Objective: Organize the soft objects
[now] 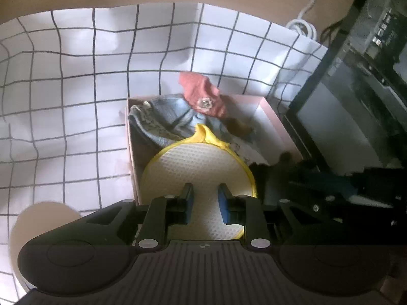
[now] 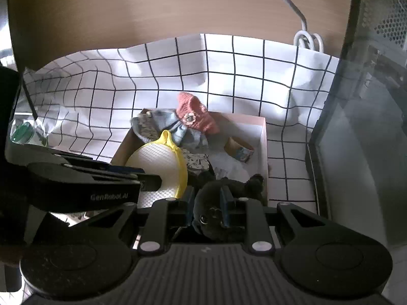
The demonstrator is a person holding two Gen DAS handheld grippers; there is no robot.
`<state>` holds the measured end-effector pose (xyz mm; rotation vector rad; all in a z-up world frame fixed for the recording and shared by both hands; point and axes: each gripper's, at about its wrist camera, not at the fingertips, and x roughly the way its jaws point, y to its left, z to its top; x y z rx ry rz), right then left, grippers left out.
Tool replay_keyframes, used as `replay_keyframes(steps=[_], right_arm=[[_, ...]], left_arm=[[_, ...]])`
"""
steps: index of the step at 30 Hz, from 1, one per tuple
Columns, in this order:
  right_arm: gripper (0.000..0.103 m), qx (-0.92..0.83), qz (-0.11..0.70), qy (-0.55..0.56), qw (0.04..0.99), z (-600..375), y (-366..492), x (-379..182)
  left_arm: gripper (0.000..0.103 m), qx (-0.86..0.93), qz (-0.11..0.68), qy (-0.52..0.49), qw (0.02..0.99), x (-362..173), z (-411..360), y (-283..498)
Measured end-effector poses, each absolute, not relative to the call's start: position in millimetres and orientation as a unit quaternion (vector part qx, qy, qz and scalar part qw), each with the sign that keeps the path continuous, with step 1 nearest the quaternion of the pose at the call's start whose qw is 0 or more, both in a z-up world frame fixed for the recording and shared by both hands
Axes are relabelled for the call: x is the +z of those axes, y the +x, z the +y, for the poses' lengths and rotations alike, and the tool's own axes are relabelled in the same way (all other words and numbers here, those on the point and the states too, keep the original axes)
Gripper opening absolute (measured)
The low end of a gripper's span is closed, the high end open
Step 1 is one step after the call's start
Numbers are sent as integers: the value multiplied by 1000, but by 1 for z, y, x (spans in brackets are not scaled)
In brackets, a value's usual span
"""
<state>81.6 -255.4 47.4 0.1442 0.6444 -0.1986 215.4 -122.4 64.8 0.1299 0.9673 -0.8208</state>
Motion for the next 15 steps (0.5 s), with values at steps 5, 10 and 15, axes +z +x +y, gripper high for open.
replay_keyframes(steps=[5,10,15], right_arm=[[36,-126,297,73,944,-246,68,56],[61,-146,231,60,960,-227,40,69],[63,-103,217,45,970,-215,22,60]], left_arm=[[25,-415,413,30,810,90,-102,203],[25,-399,325,6,857,123,-62,167],[25,-345,270,6,899,127,-27,111]])
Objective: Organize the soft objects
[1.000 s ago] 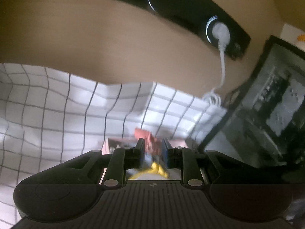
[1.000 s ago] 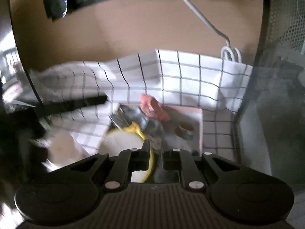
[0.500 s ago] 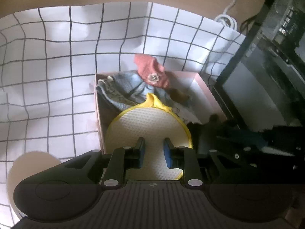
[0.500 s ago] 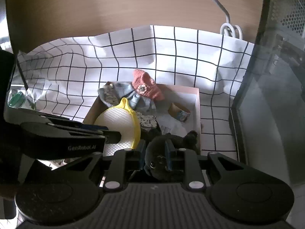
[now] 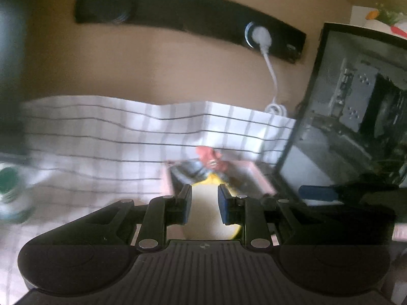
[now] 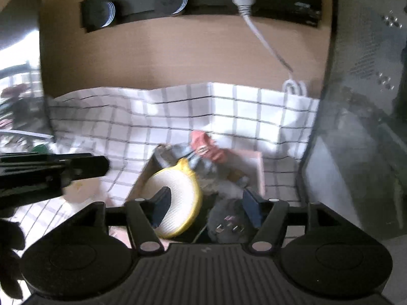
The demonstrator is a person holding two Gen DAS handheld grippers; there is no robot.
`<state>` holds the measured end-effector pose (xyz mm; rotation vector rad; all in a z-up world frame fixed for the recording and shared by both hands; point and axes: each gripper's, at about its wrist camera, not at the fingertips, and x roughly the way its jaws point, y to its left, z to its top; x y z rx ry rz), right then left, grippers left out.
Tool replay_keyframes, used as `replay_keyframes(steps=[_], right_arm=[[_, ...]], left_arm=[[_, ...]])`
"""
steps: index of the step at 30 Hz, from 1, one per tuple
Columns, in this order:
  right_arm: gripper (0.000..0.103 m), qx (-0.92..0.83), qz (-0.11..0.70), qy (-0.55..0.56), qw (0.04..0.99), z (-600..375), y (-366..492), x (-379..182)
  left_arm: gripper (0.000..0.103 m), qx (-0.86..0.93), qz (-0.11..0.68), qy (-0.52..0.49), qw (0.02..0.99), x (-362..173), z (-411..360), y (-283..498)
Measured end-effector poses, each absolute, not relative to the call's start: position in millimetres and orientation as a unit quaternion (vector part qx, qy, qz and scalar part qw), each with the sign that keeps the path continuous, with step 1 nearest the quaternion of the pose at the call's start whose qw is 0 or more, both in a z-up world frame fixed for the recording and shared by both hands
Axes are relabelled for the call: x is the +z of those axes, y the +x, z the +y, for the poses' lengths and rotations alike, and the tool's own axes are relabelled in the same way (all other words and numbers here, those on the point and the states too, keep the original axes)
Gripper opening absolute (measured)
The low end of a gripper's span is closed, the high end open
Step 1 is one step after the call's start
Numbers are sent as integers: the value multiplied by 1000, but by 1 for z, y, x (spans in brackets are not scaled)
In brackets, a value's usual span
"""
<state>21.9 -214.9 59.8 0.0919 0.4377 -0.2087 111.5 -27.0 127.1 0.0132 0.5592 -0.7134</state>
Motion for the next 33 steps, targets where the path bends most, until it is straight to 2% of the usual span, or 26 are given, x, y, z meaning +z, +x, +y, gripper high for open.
replay_keyframes(steps=[6,8,9,14,21,25,28,31,33], right_arm=[[66,-4,232,35,972,-204,3,34],[74,18,235,25,972,-198,-3,22],[74,31,240,21,970,-195,-5,14],[75,73,288,-13,955,-174,-3,-26],[75,81,328,-45,940,-160,11,-60],[83,85,315,-51,944,-157,8,-66],[93,83,301,-56,948,-154,9,-71],[103,62,296,-42,952,-160,11,-73],[103,55,288,-39,955,-164,10,-74]], left_arm=[[25,-212,271,0,939,91,12,36],[25,-170,297,1,940,73,23,16],[25,-155,312,-2,938,64,27,9],[25,-81,354,-3,932,30,37,-15],[25,-45,360,-9,932,11,28,-23],[27,-37,351,-6,936,8,20,-25],[37,-41,345,0,938,5,12,-22],[37,-27,335,-14,942,3,9,-23],[37,-21,331,-25,943,2,10,-23]])
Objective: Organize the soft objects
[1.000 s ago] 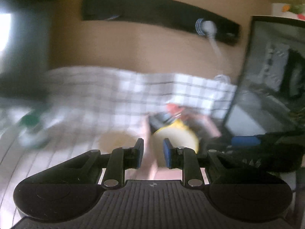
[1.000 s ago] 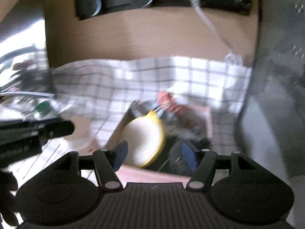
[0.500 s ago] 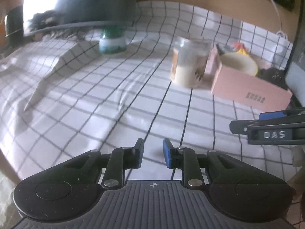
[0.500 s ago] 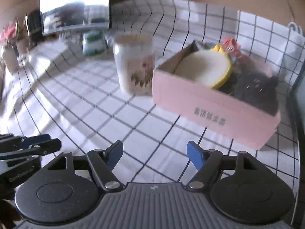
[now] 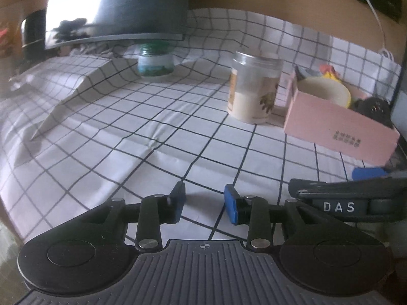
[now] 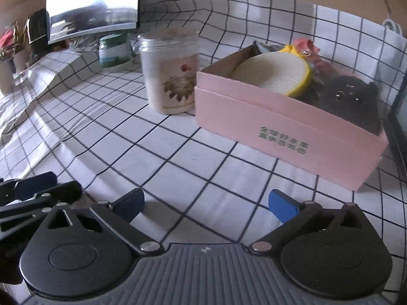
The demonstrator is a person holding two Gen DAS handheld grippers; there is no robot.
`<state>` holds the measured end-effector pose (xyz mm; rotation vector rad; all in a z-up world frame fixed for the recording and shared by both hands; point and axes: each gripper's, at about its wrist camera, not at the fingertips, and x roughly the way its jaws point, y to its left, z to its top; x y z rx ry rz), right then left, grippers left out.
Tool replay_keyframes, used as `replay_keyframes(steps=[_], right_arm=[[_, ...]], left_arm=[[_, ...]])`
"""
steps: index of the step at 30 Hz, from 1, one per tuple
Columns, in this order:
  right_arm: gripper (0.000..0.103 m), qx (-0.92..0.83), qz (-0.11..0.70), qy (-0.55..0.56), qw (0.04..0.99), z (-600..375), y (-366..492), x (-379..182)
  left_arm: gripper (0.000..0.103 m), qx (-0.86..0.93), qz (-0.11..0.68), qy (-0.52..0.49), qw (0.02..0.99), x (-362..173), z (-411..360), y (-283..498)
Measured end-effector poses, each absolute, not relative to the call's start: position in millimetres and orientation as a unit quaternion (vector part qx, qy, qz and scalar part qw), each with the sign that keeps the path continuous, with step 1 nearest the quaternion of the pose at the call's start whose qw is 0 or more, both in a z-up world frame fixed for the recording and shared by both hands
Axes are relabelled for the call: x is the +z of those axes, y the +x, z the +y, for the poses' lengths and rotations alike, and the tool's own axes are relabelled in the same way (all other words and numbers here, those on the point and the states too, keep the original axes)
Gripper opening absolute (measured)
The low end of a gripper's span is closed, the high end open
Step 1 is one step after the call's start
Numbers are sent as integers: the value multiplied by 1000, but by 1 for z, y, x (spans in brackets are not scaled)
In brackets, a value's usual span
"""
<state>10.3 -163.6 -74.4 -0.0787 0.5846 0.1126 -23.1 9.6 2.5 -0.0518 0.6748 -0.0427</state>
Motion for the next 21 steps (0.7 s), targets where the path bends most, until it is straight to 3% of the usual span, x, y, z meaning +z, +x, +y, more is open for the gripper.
replay_keyframes(steps=[21], right_arm=[[103,93,249,-54,963,-172,9,-81]], left_arm=[[37,-8,317,3,948,-1,2,-26]])
